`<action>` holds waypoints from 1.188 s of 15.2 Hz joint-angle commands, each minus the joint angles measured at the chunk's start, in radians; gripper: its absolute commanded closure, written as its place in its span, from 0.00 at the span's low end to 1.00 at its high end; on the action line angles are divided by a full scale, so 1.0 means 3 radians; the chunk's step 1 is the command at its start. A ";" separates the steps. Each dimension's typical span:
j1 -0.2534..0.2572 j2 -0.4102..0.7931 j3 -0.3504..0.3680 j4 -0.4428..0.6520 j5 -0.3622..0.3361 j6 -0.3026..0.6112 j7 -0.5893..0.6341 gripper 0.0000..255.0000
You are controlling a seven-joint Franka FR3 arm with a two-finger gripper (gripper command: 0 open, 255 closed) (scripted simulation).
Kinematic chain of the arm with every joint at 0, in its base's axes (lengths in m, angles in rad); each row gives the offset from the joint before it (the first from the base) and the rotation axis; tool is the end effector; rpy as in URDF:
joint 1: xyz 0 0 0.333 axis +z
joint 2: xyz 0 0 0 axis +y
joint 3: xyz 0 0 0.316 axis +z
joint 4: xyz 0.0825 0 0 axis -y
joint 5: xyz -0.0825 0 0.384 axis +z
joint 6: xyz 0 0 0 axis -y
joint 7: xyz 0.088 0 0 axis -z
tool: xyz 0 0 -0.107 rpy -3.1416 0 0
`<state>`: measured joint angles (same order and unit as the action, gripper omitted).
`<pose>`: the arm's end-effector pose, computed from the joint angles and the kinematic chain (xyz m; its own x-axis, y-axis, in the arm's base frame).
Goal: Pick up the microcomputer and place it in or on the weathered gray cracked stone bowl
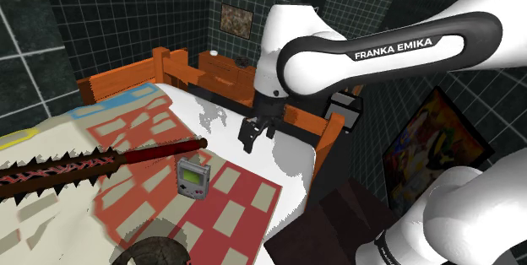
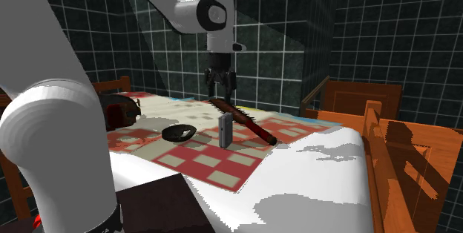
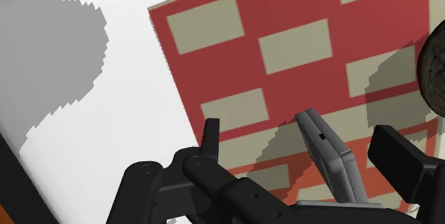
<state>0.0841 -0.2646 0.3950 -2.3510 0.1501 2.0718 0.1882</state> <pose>0.4035 0.2223 0.4240 0.9788 0.2014 -0.0361 0.2007 -0.9794 -0.0221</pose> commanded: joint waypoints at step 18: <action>0.0277 0.1816 0.0267 0.0901 -0.1007 0.0759 0.1196 0.00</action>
<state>0.1637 0.2674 0.4778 -2.0780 -0.1435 2.2852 0.5405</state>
